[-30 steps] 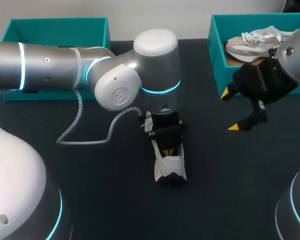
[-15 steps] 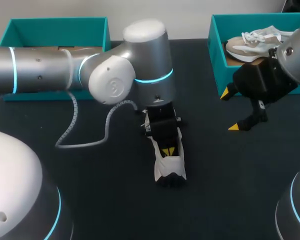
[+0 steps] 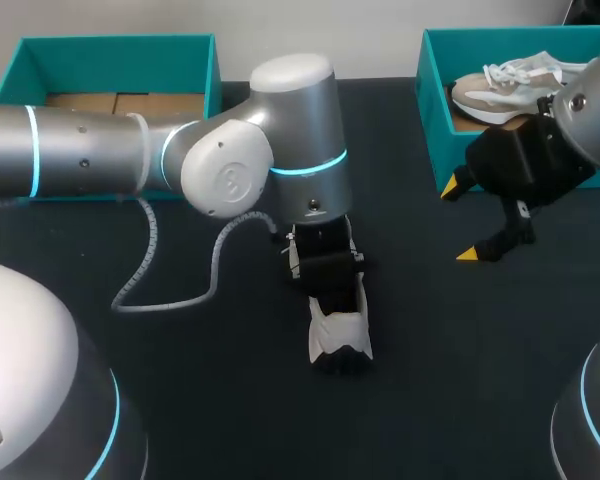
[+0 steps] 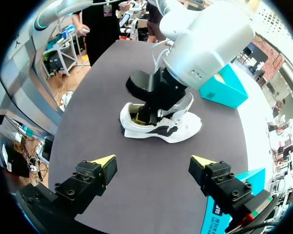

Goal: Take the shoe out of the shoebox, open the shoe tongue, remove and reinsert the insole, then place the shoe into the shoebox

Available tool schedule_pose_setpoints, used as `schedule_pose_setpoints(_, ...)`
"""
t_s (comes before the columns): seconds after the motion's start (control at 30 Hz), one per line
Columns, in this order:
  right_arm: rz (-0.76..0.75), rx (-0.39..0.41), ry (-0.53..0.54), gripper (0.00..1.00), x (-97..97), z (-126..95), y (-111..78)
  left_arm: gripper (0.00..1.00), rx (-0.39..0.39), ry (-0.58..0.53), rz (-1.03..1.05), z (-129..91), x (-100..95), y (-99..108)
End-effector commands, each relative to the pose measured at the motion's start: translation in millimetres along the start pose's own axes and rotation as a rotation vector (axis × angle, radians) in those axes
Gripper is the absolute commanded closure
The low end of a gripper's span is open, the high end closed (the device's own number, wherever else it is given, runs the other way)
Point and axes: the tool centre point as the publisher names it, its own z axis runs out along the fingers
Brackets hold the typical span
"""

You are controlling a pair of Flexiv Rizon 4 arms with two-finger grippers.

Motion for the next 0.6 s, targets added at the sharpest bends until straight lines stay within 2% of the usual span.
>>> schedule_pose_setpoints(0.03,0.0,0.002,-0.001,0.0,0.3,1.6,0.0,1.0,-0.031,-0.004,0.015,23.0,-2.8,10.3)
schedule_pose_setpoints(0.17,0.0,0.002,-0.001,0.0,0.3,1.6,0.0,1.0,-0.12,-0.019,0.035,27.1,-0.3,21.3)
schedule_pose_setpoints(0.6,0.0,0.002,-0.001,0.0,0.3,1.6,0.0,1.0,-0.249,0.01,0.041,21.5,7.5,53.0)
